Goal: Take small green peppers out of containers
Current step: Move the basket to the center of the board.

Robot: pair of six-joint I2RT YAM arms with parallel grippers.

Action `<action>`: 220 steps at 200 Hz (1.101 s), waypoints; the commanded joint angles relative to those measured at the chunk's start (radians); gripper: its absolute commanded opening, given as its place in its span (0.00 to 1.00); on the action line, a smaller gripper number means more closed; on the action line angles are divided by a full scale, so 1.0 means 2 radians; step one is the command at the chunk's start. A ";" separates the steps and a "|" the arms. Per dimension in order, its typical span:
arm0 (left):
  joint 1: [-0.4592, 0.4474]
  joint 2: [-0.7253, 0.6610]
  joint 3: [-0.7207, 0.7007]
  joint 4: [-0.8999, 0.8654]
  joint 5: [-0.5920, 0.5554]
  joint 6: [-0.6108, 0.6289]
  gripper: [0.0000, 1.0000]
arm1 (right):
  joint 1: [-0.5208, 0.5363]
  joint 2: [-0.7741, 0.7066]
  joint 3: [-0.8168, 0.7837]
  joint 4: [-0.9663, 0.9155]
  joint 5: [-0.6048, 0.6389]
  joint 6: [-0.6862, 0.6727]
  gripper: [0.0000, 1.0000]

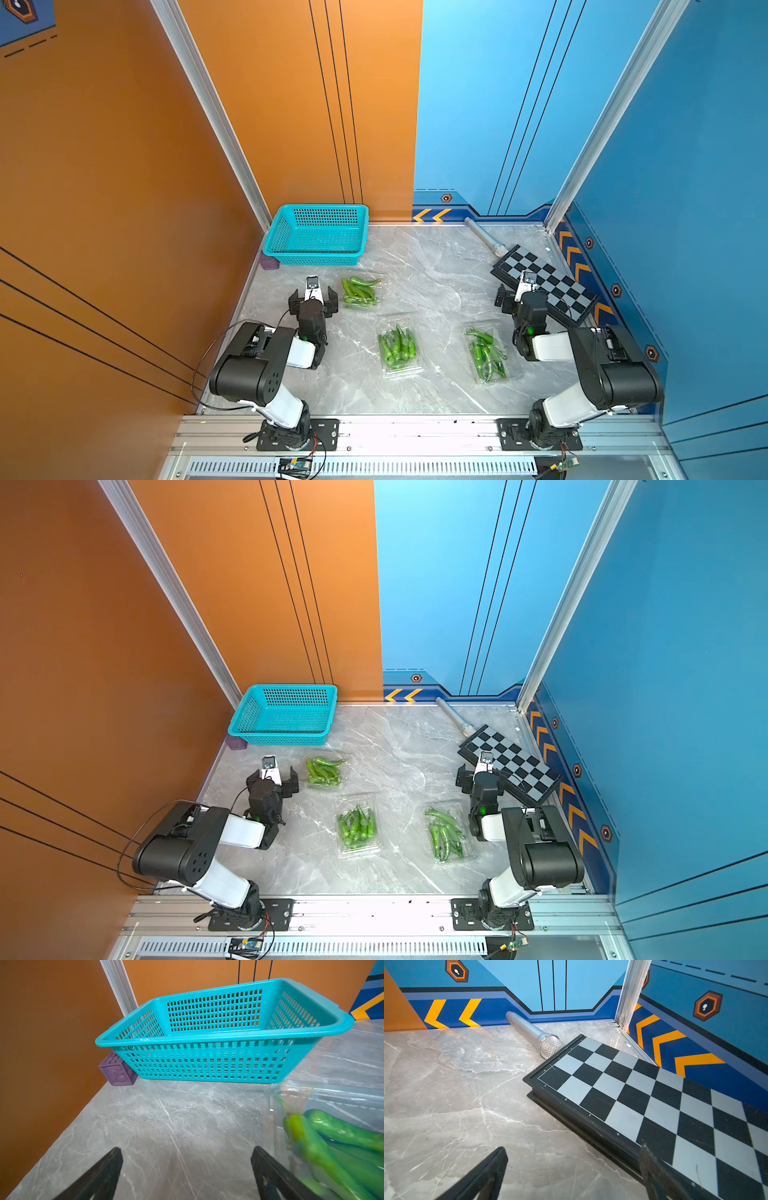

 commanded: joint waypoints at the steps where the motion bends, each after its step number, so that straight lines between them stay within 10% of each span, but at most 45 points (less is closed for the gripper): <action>1: 0.004 0.002 0.006 -0.003 0.010 0.006 0.99 | 0.000 -0.004 0.008 -0.011 -0.005 0.008 1.00; 220: 0.007 0.001 0.011 -0.014 0.013 0.005 0.99 | -0.003 -0.004 0.008 -0.012 -0.009 0.008 1.00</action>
